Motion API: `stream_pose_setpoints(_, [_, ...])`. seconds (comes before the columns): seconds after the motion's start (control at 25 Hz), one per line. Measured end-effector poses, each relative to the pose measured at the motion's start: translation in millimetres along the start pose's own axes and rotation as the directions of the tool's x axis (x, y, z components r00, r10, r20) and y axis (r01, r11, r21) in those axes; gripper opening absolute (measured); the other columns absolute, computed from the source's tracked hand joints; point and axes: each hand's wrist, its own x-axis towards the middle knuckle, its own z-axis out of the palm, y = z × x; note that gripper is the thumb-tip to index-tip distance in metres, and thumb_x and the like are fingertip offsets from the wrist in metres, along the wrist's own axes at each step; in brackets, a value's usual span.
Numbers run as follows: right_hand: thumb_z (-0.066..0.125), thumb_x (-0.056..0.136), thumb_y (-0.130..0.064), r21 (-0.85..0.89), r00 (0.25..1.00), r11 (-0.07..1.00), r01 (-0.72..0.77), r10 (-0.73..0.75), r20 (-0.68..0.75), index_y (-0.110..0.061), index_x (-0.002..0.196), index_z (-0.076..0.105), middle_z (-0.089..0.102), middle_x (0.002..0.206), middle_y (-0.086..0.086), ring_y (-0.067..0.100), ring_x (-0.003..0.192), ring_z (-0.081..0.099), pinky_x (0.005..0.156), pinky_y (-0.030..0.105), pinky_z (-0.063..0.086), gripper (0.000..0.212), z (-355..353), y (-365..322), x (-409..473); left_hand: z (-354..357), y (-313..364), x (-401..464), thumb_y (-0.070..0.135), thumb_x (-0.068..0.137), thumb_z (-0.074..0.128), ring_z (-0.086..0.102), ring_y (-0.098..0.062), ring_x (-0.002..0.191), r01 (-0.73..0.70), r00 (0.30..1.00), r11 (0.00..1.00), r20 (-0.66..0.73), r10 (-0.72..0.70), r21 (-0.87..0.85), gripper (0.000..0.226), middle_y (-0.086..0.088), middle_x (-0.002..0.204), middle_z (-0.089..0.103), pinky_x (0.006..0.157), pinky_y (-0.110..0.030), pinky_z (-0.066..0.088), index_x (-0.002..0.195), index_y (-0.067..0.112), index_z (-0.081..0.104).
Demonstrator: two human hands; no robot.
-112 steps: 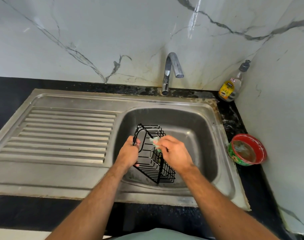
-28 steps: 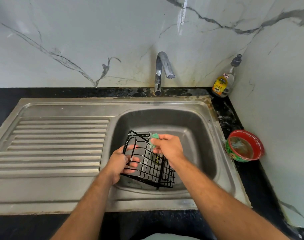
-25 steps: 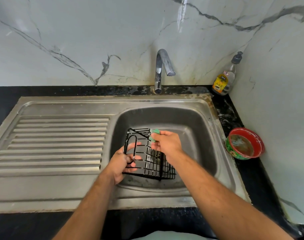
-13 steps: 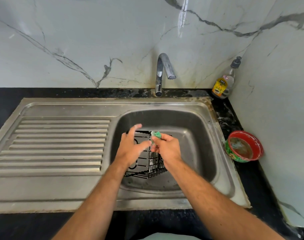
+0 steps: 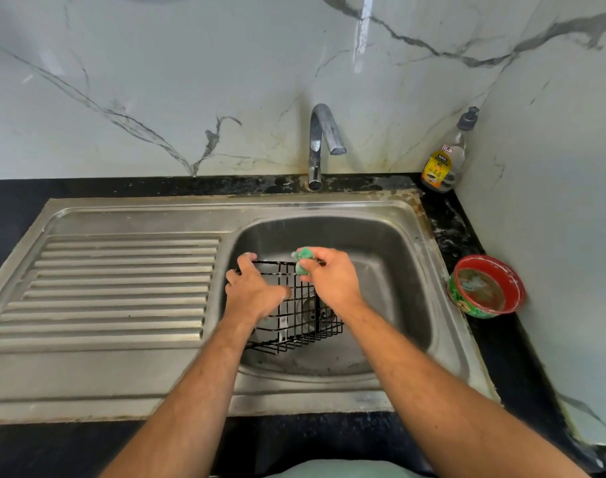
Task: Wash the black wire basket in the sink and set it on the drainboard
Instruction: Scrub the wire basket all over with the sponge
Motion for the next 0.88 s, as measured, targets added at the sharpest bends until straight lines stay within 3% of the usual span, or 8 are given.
stream_pose_setpoints(0.2, [0.073, 0.089, -0.014, -0.169, 0.994, 0.982, 0.09, -0.079, 0.071, -0.024, 0.11, 0.075, 0.072, 0.09, -0.017, -0.003, 0.084, 0.068, 0.082, 0.018, 0.056, 0.023, 21, 2, -15, 0, -9, -3, 0.028, 0.053, 0.071, 0.051, -0.031, 0.114, 0.016, 0.999, 0.985, -0.033, -0.022, -0.172, 0.077, -0.011, 0.13, 0.038, 0.095, -0.043, 0.051, 0.124, 0.036, 0.041])
stream_pose_setpoints(0.32, [0.07, 0.091, -0.015, -0.254, 0.989, 0.959, 0.128, -0.106, 0.099, -0.024, 0.105, 0.077, 0.075, 0.098, -0.013, 0.0, 0.089, 0.069, 0.09, 0.025, 0.056, 0.018, 21, 15, -20, 13, -20, -8, 0.021, 0.068, 0.077, 0.047, -0.029, 0.116, 0.046, 0.998, 0.966, -0.023, -0.053, -0.254, 0.07, -0.009, 0.13, 0.036, 0.082, -0.035, 0.046, 0.126, 0.033, 0.04])
stream_pose_setpoints(0.4, [0.067, 0.094, -0.016, -0.283, 0.986, 0.944, 0.167, -0.159, 0.054, -0.025, 0.108, 0.075, 0.073, 0.106, -0.008, 0.003, 0.093, 0.068, 0.092, 0.028, 0.056, 0.02, 21, 12, -17, 22, -26, -12, 0.021, 0.069, 0.081, 0.046, -0.028, 0.116, 0.029, 0.999, 0.966, 0.023, -0.024, -0.256, 0.073, -0.007, 0.128, 0.032, 0.091, -0.04, 0.048, 0.124, 0.037, 0.036])
stream_pose_setpoints(0.56, [0.068, 0.093, -0.015, -0.308, 0.983, 0.934, 0.183, -0.173, 0.06, -0.029, 0.116, 0.069, 0.073, 0.101, -0.01, -0.003, 0.082, 0.067, 0.075, 0.015, 0.055, 0.026, 20, 6, -18, 26, -28, -12, 0.024, 0.067, 0.085, 0.047, -0.028, 0.115, 0.038, 0.999, 0.959, 0.045, -0.027, -0.281, 0.076, -0.005, 0.126, 0.03, 0.097, -0.044, 0.049, 0.123, 0.039, 0.035])
stream_pose_setpoints(0.72, [0.07, 0.09, -0.018, -0.364, 0.986, 0.917, 0.163, -0.145, 0.077, -0.031, 0.105, 0.071, 0.073, 0.091, -0.014, -0.003, 0.082, 0.067, 0.077, 0.022, 0.059, 0.019, 17, 31, -29, 22, -35, -12, 0.019, 0.072, 0.082, 0.046, -0.026, 0.118, 0.027, 0.997, 0.966, 0.077, -0.008, -0.258, 0.073, -0.004, 0.125, 0.031, 0.091, -0.036, 0.044, 0.125, 0.037, 0.035])
stream_pose_setpoints(0.88, [0.071, 0.088, -0.012, -0.378, 0.981, 0.918, 0.122, -0.052, 0.19, -0.027, 0.098, 0.075, 0.069, 0.078, -0.014, -0.004, 0.066, 0.062, 0.06, 0.015, 0.051, 0.019, 4, 35, -33, 22, -37, -15, 0.019, 0.07, 0.077, 0.043, -0.027, 0.118, 0.0, 0.999, 0.968, 0.052, 0.014, -0.249, 0.069, -0.006, 0.124, 0.032, 0.093, -0.037, 0.041, 0.125, 0.033, 0.037])
